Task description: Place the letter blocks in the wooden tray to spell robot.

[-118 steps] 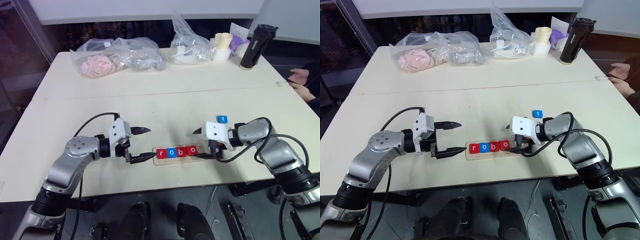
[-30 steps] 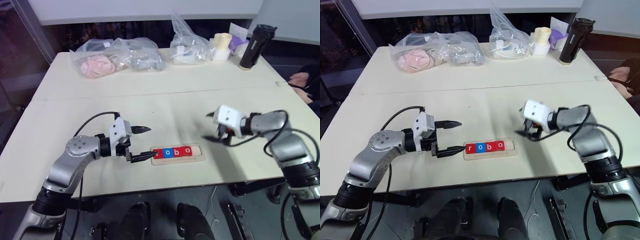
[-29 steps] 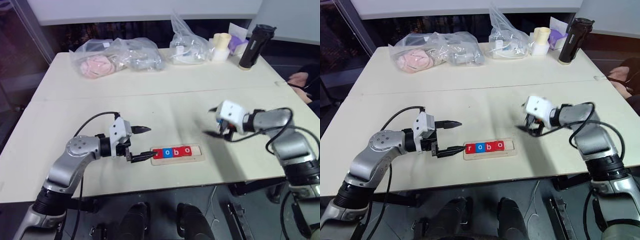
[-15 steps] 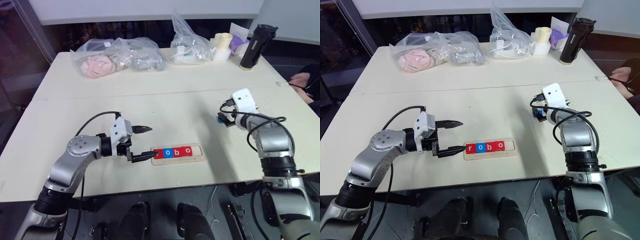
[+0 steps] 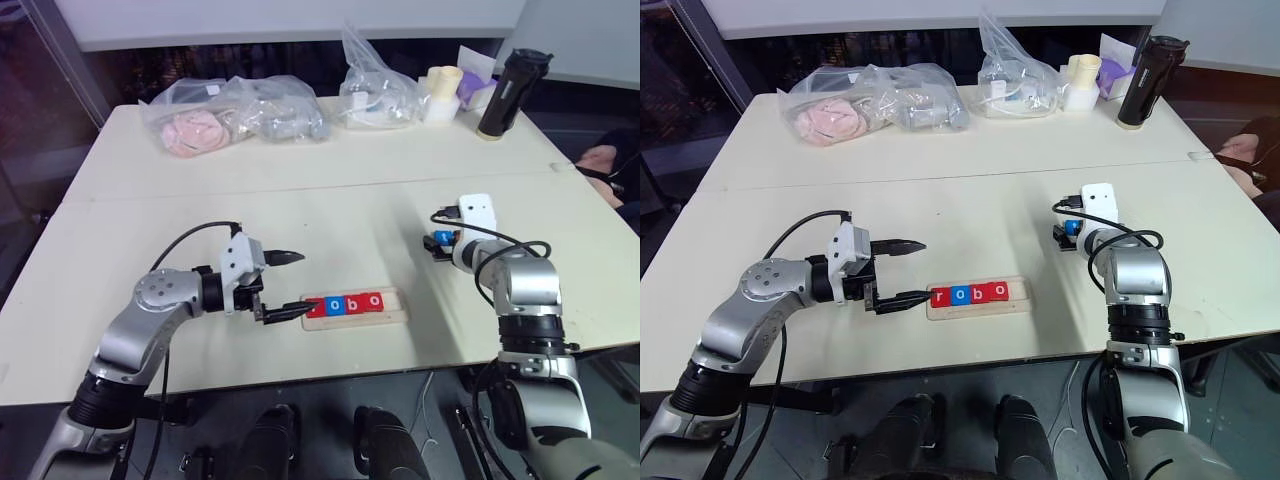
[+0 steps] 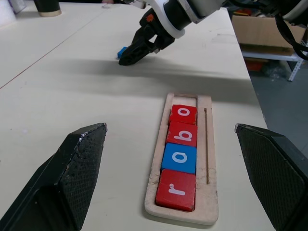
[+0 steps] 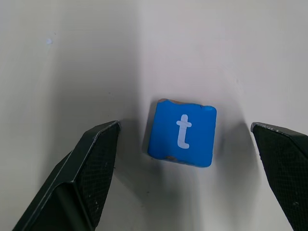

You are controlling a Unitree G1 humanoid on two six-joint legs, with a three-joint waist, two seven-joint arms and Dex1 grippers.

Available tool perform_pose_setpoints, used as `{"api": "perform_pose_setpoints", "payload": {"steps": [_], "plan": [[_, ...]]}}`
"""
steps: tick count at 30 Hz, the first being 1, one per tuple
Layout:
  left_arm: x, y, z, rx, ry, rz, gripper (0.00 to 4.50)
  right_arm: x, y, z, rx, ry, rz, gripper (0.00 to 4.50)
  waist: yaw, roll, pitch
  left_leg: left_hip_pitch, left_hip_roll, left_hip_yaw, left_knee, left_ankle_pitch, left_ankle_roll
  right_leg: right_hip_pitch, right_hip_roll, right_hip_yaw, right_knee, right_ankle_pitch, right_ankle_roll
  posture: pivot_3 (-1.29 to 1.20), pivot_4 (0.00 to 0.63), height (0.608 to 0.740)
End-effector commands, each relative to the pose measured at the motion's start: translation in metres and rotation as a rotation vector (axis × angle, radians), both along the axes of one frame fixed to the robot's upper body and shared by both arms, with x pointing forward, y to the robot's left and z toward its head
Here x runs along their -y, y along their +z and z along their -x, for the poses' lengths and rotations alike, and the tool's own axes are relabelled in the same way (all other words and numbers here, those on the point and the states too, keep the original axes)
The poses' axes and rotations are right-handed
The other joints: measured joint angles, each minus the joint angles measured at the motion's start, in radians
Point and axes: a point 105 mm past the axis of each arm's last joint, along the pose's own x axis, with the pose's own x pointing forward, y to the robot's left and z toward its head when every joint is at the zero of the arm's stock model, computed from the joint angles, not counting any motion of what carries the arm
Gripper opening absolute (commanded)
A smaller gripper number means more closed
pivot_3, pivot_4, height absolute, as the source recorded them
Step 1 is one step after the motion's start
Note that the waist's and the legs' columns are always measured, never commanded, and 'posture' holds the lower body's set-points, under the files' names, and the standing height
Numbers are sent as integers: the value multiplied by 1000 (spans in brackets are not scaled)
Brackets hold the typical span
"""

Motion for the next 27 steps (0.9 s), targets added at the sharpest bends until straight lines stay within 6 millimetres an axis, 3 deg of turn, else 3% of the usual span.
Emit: {"api": "perform_pose_setpoints", "payload": {"steps": [1, 5, 6, 12, 17, 21, 27], "plan": [[1, 9, 3, 42, -6, 5, 4500, 5, -1, 0, -7, -48, -49, 3563, 0, 0, 0, 0, 0, 0, 0, 0, 0, 0, 0, 0, 0, 0, 0, 0, 150, 738], [3, 9, 2, 42, -10, 7, 4500, 5, 1, -3, -1, -46, -48, 1496, 2, 0, 0, 0, 0, 0, 1, 0, 0, 0, 0, 0, 0, 0, 0, 0, 150, 738], [3, 9, 2, 42, -11, 8, 4500, 4, 2, -3, 2, -44, -53, 1150, 1, 0, 0, 0, 0, 0, 1, 0, 0, 0, 0, 0, 0, 0, 0, 0, 150, 738], [6, 8, 2, 36, -24, 12, 4500, 2, 9, 13, -23, -40, -60, 1160, 3, 0, 0, 0, 0, 0, 0, 0, 0, 0, 0, 0, 0, 0, 0, 0, 150, 738], [4, 7, 2, 34, -28, 12, 4500, -20, 10, 73, -108, 8, -75, 1160, 4, 1, 0, -1, 0, -1, -2, 0, 0, -1, -1, 0, 0, -1, 1, 0, 150, 738], [2, 5, 2, 30, -27, 11, 4500, -36, 4, 106, -78, 53, -78, 1160, 1, 1, -1, -1, 0, -1, -3, 0, 0, -2, -2, 0, 0, -1, 1, 0, 150, 738], [4, 4, 3, 27, -35, 14, 4500, -36, 0, 120, -68, 28, -75, 1160, -5, 1, -1, -1, 1, -1, -3, -2, -3, -1, -3, 0, -4, -2, 3, 0, 150, 738]]}}
